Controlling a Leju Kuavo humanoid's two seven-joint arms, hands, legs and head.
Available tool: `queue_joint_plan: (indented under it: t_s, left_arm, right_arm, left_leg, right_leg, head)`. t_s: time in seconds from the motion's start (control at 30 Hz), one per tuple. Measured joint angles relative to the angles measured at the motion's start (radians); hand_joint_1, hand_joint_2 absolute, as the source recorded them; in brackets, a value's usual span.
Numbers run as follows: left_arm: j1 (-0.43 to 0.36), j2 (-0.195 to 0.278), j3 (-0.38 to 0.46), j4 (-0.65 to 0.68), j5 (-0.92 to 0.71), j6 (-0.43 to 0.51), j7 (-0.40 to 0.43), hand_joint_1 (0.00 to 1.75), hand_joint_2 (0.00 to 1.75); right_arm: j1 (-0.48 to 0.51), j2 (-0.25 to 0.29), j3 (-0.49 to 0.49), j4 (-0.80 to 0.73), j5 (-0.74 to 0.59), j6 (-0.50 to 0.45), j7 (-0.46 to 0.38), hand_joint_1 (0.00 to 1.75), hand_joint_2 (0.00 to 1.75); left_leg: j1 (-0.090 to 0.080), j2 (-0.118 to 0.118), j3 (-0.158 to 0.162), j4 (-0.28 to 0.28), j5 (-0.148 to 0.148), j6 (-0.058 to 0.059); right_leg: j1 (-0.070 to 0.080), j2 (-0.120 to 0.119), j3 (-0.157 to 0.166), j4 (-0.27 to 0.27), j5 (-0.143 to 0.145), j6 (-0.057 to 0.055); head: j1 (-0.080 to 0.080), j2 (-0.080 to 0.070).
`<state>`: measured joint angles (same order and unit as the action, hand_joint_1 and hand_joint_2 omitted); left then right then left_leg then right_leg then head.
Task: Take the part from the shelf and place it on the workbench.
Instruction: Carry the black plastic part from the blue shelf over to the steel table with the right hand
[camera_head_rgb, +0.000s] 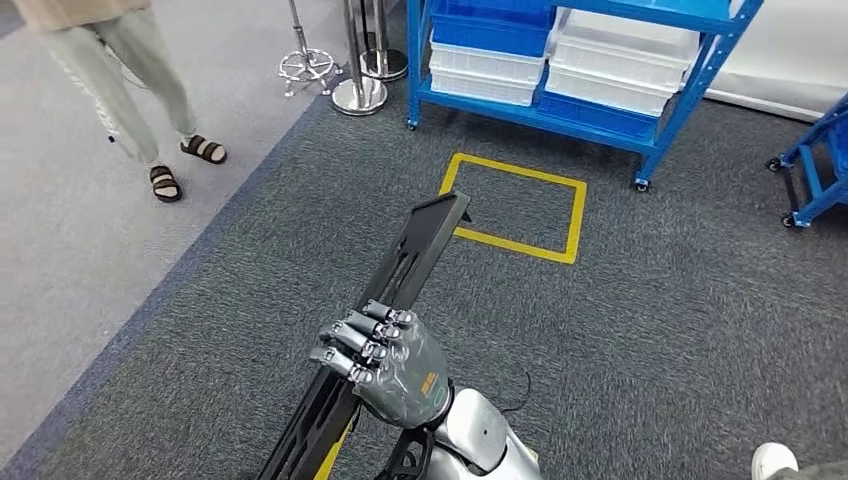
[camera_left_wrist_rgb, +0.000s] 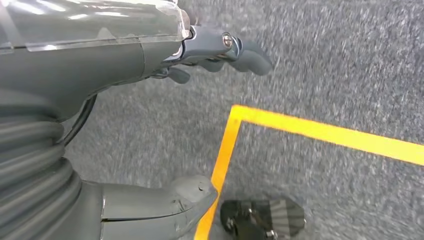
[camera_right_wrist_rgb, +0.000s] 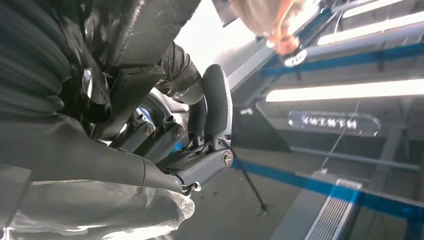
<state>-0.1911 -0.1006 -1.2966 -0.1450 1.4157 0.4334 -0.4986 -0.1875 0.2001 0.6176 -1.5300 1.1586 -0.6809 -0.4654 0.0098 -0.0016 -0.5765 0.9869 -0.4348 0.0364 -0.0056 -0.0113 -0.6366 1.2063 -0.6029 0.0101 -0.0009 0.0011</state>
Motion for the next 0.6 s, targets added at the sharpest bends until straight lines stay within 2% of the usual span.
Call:
queue_joint_plan:
  t_s: [0.03,0.07,0.1,0.13,0.2,0.27,0.3,0.33,0.37,0.43,0.47,0.5,0.53,0.57,0.6]
  left_arm:
    - [0.0,-0.004,0.0,0.0,-0.002,0.0,0.002,0.0,1.75]
    - [0.001,-0.007,0.0,0.0,-0.005,0.001,0.005,0.0,1.75]
    - [0.003,-0.008,0.0,0.0,-0.011,-0.003,0.01,0.0,1.75]
    - [0.003,-0.008,-0.001,0.0,-0.019,-0.011,0.016,0.0,1.75]
    - [-0.002,0.001,-0.001,0.0,-0.052,-0.047,0.031,0.0,1.75]
    - [-0.012,0.023,-0.001,0.0,-0.087,-0.08,0.046,0.0,1.75]
    - [-0.015,0.035,-0.001,0.0,-0.097,-0.087,0.051,0.0,1.75]
    - [-0.017,0.047,-0.001,0.0,-0.103,-0.091,0.054,0.0,1.75]
    - [-0.018,0.056,-0.001,0.001,-0.106,-0.093,0.056,0.0,1.75]
    - [-0.022,0.07,-0.001,0.002,-0.108,-0.094,0.058,0.0,1.75]
    - [-0.026,0.075,-0.001,0.002,-0.108,-0.095,0.059,0.0,1.75]
    - [-0.029,0.078,-0.001,0.002,-0.108,-0.095,0.059,0.0,1.75]
    - [-0.031,0.081,-0.001,0.002,-0.109,-0.095,0.059,0.0,1.75]
    - [-0.031,0.083,-0.001,0.002,-0.109,-0.095,0.059,0.0,1.75]
    - [-0.03,0.084,-0.001,0.002,-0.109,-0.095,0.059,0.0,1.75]
  right_arm:
    - [0.011,-0.002,-0.007,-0.002,-0.004,0.0,-0.01,1.75,1.75]
    - [0.022,-0.004,-0.014,-0.003,-0.008,0.0,-0.022,1.75,1.75]
    - [0.031,-0.006,-0.021,-0.005,-0.013,0.0,-0.034,1.75,1.75]
    - [0.037,-0.006,-0.027,-0.008,-0.016,0.0,-0.043,1.75,1.75]
    - [0.045,-0.005,-0.039,-0.015,-0.013,0.0,-0.058,1.75,1.75]
    - [0.055,-0.001,-0.052,-0.024,-0.007,0.0,-0.069,1.75,1.75]
    - [0.06,0.001,-0.059,-0.029,-0.005,0.0,-0.072,1.75,1.75]
    - [0.064,0.003,-0.066,-0.035,-0.003,0.0,-0.075,1.75,1.75]
    - [0.067,0.005,-0.07,-0.04,-0.001,0.0,-0.078,1.75,1.75]
    - [0.071,0.007,-0.078,-0.047,0.0,0.0,-0.081,1.75,1.75]
    - [0.073,0.007,-0.081,-0.05,0.001,0.0,-0.083,1.75,1.75]
    - [0.075,0.007,-0.085,-0.051,0.001,0.0,-0.084,1.75,1.75]
    - [0.077,0.008,-0.088,-0.052,0.001,0.0,-0.085,1.75,1.75]
    - [0.079,0.008,-0.093,-0.052,0.001,0.0,-0.085,1.75,1.75]
    - [0.081,0.009,-0.097,-0.052,0.001,0.0,-0.085,1.75,1.75]
  left_leg:
    - [0.0,-0.014,-0.002,0.002,0.0,0.001]
    - [0.0,-0.027,-0.003,0.004,0.0,0.0]
    - [0.0,-0.041,-0.004,0.007,-0.001,0.0]
    - [0.0,-0.055,-0.004,0.011,-0.002,-0.002]
    - [0.0,-0.08,-0.008,0.021,-0.006,-0.009]
    - [0.001,-0.099,-0.018,0.03,-0.007,-0.02]
    - [0.003,-0.107,-0.022,0.031,-0.006,-0.028]
    - [0.006,-0.115,-0.026,0.03,-0.004,-0.035]
    - [0.008,-0.11,-0.028,0.032,-0.006,-0.041]
    - [0.006,-0.068,-0.048,0.073,-0.033,-0.052]
    - [0.006,-0.038,-0.071,0.124,-0.062,-0.057]
    - [0.005,-0.019,-0.104,0.19,-0.096,-0.061]
    - [0.006,-0.009,-0.136,0.256,-0.124,-0.065]
    - [0.007,-0.005,-0.158,0.302,-0.137,-0.067]
    - [0.008,-0.004,-0.161,0.31,-0.132,-0.068]
  right_leg:
    - [0.0,0.007,-0.029,0.056,-0.02,0.001]
    - [-0.001,0.009,-0.046,0.085,-0.02,0.002]
    - [-0.001,0.011,-0.045,0.076,-0.001,0.002]
    - [-0.002,0.014,-0.026,0.032,0.034,0.001]
    - [-0.006,0.051,0.031,-0.097,0.097,-0.005]
    - [-0.007,0.084,0.057,-0.162,0.116,-0.011]
    - [-0.004,0.086,0.057,-0.163,0.116,-0.015]
    - [-0.003,0.076,0.057,-0.165,0.118,-0.02]
    - [-0.003,0.066,0.059,-0.169,0.12,-0.026]
    - [-0.006,0.042,0.064,-0.176,0.123,-0.039]
    - [-0.006,0.028,0.065,-0.178,0.123,-0.043]
    - [-0.005,0.013,0.065,-0.178,0.122,-0.047]
    - [-0.004,-0.002,0.064,-0.178,0.121,-0.048]
    - [-0.004,-0.016,0.063,-0.178,0.12,-0.049]
    - [-0.003,-0.03,0.063,-0.178,0.119,-0.048]
  head:
    - [0.0,0.0]
    - [0.0,0.0]
    - [0.0,0.0]
    - [0.0,0.0]
    - [0.0,0.0]
    - [0.0,0.0]
    - [0.0,0.0]
    - [0.0,0.0]
    - [0.0,0.0]
    - [0.0,0.0]
    - [0.0,0.0]
    - [0.0,0.0]
    - [0.0,0.0]
    - [0.0,0.0]
    - [0.0,0.0]
